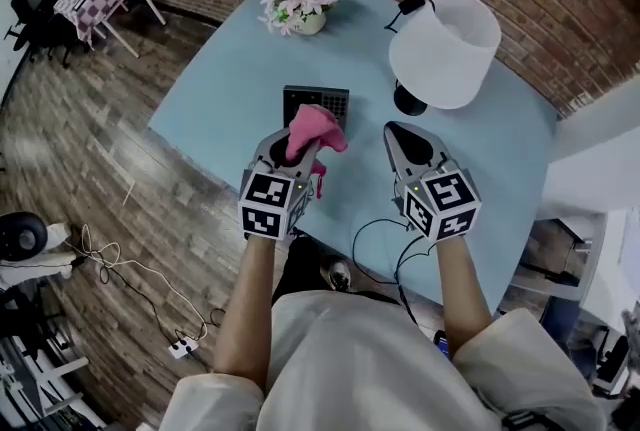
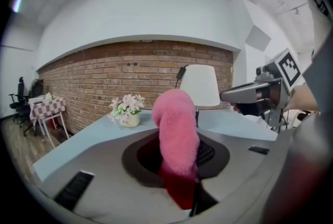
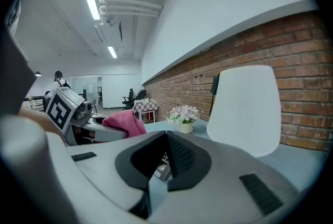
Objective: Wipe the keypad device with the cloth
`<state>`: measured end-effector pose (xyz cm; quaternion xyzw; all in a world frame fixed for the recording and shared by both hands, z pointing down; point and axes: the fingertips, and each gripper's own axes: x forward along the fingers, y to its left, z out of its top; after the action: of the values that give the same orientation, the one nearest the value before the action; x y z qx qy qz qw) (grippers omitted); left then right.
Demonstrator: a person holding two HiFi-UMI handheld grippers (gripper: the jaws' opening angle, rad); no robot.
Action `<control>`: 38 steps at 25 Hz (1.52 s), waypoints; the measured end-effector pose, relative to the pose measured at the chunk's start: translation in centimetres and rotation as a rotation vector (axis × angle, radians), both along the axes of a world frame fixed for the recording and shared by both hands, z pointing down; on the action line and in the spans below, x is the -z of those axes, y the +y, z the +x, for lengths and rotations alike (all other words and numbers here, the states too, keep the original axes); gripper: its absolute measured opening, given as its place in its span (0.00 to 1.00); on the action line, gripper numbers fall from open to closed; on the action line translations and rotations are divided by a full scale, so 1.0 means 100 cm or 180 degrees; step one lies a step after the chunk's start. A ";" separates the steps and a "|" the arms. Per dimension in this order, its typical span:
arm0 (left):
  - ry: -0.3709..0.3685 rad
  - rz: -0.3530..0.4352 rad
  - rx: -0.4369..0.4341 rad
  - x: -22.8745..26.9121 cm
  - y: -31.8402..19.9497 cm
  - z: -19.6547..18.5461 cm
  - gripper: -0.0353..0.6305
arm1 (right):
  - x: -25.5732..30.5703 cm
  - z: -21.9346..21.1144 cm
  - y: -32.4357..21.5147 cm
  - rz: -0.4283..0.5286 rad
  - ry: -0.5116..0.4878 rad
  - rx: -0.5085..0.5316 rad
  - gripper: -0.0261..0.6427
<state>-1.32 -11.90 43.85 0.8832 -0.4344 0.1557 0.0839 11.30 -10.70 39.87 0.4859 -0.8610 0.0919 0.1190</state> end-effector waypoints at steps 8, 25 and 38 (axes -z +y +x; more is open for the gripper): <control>0.0041 0.0401 0.0222 0.071 0.034 -0.035 0.23 | 0.060 -0.012 0.028 0.0298 0.0055 0.0044 0.04; -0.0079 0.1071 0.0252 0.187 0.093 -0.062 0.23 | 0.164 -0.039 0.084 0.0852 0.0239 0.0210 0.04; -0.0063 0.1108 0.0189 0.194 0.101 -0.057 0.23 | 0.164 -0.043 0.093 0.0846 0.0331 0.0274 0.04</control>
<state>-7.02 -1.85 24.42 0.8695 -0.4816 0.0843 -0.0701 6.99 -1.37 23.51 0.4641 -0.8783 -0.0533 0.1019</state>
